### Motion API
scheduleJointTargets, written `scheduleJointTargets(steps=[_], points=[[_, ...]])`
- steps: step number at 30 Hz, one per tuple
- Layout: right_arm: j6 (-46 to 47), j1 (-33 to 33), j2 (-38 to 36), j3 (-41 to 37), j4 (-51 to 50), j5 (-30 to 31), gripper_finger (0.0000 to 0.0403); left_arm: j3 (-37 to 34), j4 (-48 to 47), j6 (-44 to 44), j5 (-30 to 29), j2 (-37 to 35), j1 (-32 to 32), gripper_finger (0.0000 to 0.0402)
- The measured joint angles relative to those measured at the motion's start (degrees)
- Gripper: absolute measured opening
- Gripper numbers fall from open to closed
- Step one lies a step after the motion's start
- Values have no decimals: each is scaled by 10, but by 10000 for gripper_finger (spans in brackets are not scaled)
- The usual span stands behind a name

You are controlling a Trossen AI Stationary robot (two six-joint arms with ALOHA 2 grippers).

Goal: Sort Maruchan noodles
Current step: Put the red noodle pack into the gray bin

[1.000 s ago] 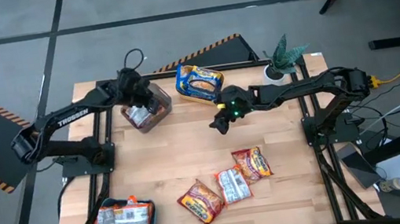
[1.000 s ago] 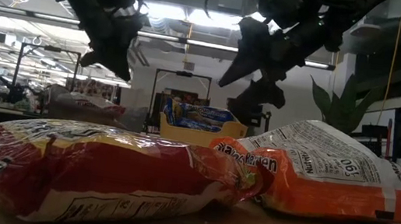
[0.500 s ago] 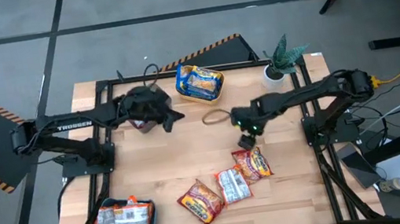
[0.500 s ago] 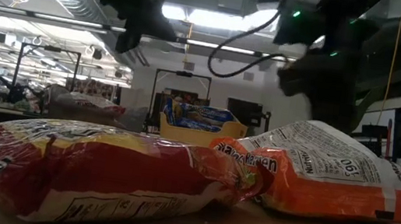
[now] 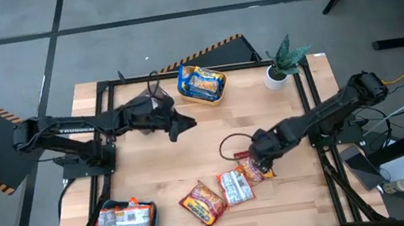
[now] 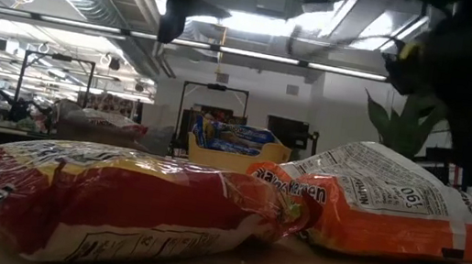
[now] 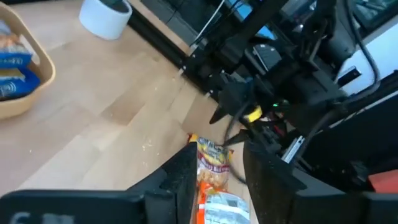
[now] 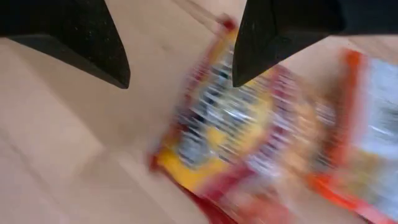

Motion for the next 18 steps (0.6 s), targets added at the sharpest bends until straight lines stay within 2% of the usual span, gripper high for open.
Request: scheduleJointTargets(steps=[3,6,10,14,18], points=[[44,12,0,-15,45,9,269,0,3,-3,8,9,-9,132],[93,16,-8,-59,79,-10,269,0,4,-3,17,19,-20,139],[148,19,-61,-118,177,3,269,0,6,-3,15,26,-30,145],[149,18,-104,-170,279,17,269,-1,9,-3,9,32,-31,146],[169,19,-105,-215,283,5,269,-2,-6,-3,15,45,-31,146]])
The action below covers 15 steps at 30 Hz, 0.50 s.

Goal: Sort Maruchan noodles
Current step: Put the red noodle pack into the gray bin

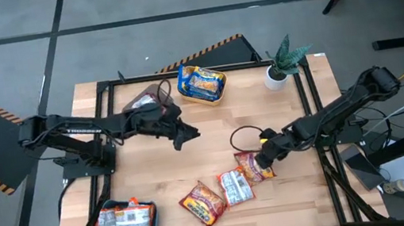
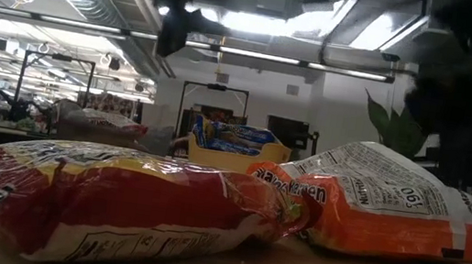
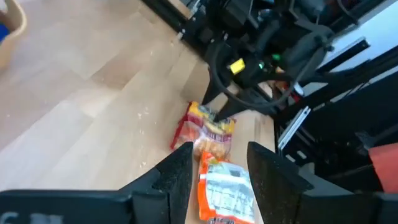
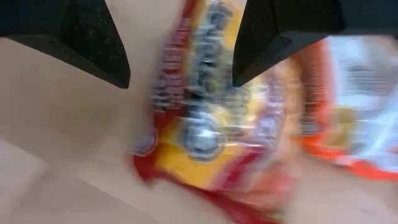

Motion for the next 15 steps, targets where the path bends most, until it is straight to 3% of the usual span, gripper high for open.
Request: scheduleJointTargets(steps=[7,15], points=[[-22,-1,6,-42,138,17,269,1,47,-23,41,86,-3,146],[-40,-1,46,-68,214,12,269,1,166,-64,95,222,-21,146]])
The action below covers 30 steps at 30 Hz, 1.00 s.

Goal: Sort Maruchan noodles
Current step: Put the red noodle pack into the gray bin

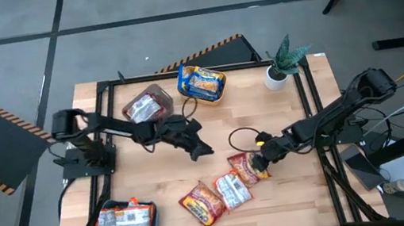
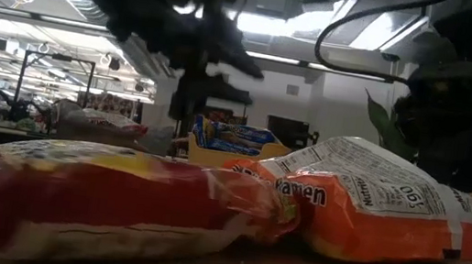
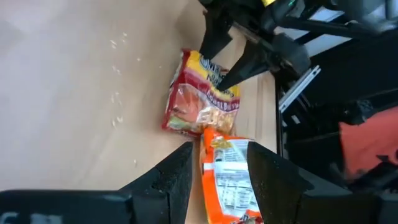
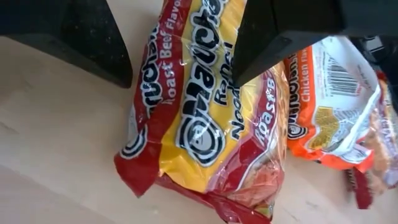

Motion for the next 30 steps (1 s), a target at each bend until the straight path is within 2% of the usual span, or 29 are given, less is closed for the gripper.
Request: scheduleJointTargets(steps=[7,14,20,23,30], points=[[-39,-5,4,-4,34,6,269,1,88,-53,9,65,-14,130],[-77,-16,39,-4,91,-16,269,43,74,-56,27,105,-14,112],[-86,-20,58,-3,110,-20,259,72,55,-40,32,112,-19,110],[-89,-20,59,-3,122,-18,216,74,28,-39,26,113,-19,110],[-88,-20,59,-3,130,23,59,75,36,-90,56,106,14,110]])
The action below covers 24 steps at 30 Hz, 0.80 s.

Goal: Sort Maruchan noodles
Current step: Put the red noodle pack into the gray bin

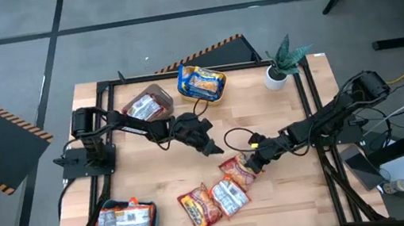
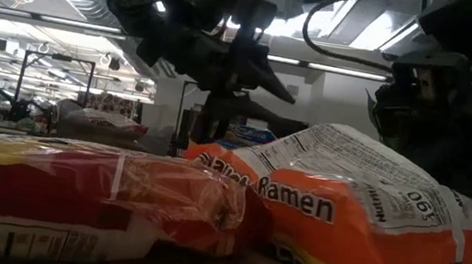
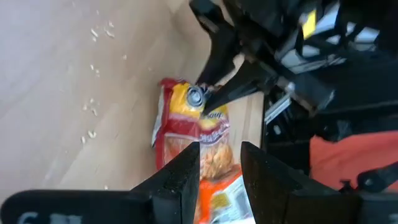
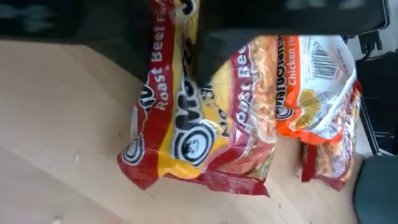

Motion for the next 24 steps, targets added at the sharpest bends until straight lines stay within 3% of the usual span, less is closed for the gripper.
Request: scheduleJointTargets(steps=[4,16,21,24], points=[[-1,-6,0,0,2,17,8,-1,4,-23,19,-7,23,110],[-50,-117,3,1,55,16,0,-1,20,-43,70,-65,106,110],[-98,-165,3,31,61,8,0,0,22,-75,53,-113,150,110],[-139,-188,3,60,57,-5,0,0,2,-81,80,-135,180,110]])
